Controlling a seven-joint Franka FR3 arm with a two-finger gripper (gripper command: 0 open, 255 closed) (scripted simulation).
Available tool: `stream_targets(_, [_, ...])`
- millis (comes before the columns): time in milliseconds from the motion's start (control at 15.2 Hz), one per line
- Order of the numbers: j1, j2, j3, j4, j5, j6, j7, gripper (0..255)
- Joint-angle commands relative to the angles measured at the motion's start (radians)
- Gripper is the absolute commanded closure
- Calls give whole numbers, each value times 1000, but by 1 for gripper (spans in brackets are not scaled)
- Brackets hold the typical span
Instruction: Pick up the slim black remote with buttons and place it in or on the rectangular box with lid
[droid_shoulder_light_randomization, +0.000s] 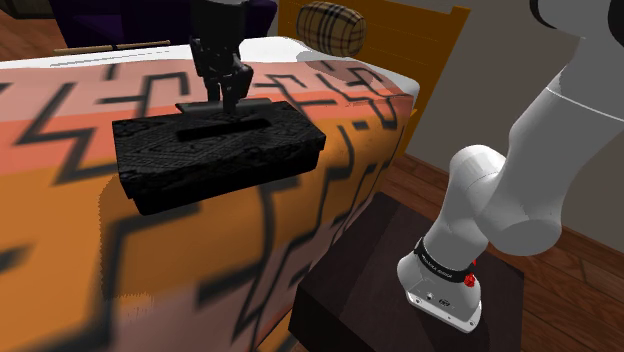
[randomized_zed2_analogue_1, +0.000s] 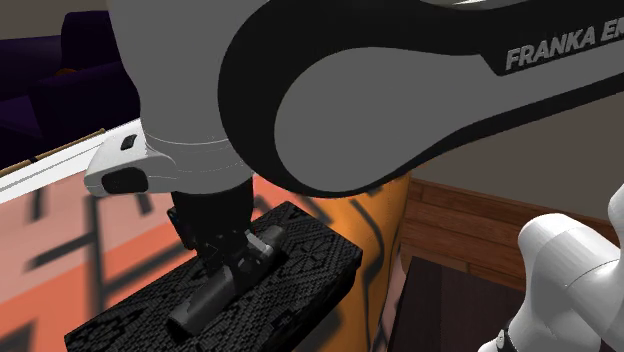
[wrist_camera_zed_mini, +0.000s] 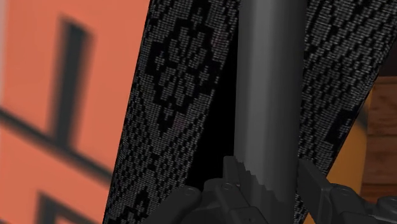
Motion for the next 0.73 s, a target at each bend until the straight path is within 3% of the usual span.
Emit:
stream_targets(0, [0, 1, 0, -25, 0, 27, 2, 255])
stream_targets(396, [0, 5, 0, -101, -1, 107, 5, 255])
stream_targets(660, [0, 6, 0, -106, -1, 112, 5, 255])
